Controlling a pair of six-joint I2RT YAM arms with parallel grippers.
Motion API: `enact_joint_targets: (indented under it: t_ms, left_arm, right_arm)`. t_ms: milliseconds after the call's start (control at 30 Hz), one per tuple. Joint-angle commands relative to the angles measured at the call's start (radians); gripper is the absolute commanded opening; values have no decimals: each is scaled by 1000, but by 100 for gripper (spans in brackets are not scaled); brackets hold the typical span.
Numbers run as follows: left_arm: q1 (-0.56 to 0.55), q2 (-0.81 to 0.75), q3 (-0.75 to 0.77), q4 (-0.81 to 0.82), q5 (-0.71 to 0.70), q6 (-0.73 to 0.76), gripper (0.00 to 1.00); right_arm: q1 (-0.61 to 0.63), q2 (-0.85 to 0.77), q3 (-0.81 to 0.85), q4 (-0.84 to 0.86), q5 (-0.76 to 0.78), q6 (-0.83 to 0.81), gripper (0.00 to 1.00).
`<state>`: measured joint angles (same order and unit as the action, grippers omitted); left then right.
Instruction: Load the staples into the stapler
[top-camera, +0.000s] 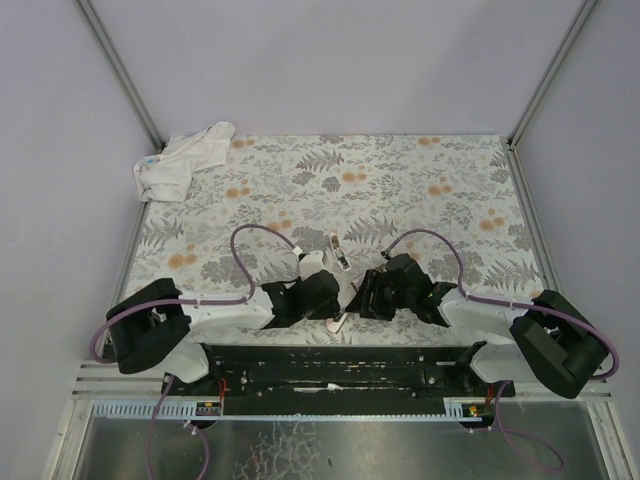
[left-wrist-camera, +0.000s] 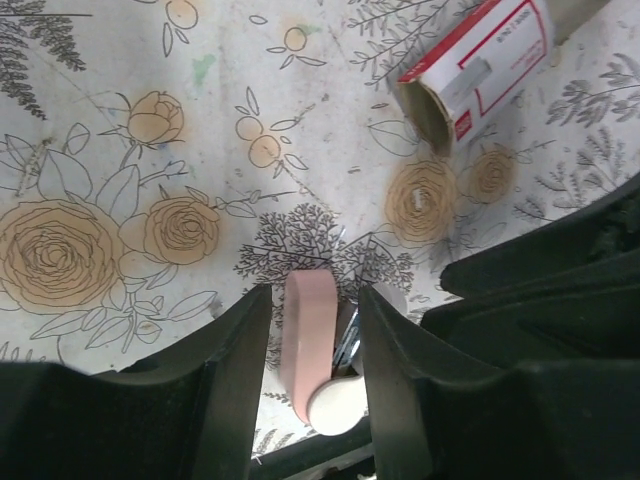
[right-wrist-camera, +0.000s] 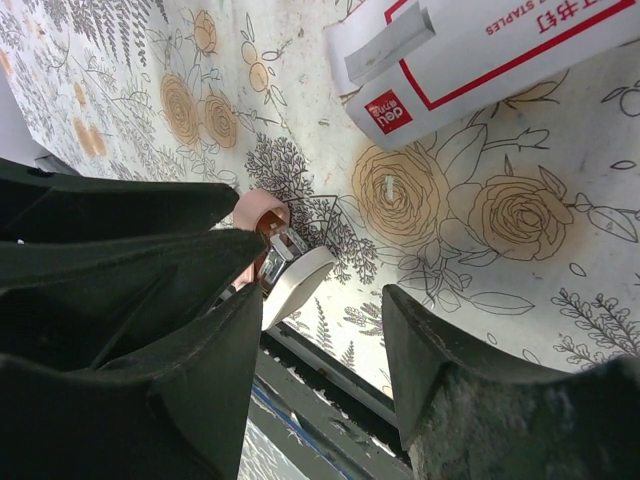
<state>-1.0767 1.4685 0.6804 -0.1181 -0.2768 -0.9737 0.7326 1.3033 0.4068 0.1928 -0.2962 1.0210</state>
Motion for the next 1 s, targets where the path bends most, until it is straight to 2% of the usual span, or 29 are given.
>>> enact_joint_targets:
  t_ms: [0,233,500,700,967]
  left_arm:
    - [5,30,32,-56,-58,3,38]
    - [5,74,39,-46,-51,-2,33]
    - [4,82,37,-45,-28,-11,22]
    - [4,41,-6,2,-23,-31,10]
    - [3,-60,-92,112,-62,-18,0]
  right_arm:
    - [11,-18,-7,20,22,-1,57]
    - [11,-28,-17,21,25,-2,57]
    - [13,-40,-24,24,29,2,57]
    - [23,-20,-20,78,18,37,62]
    - [60,61,-2,171,-12,73,65]
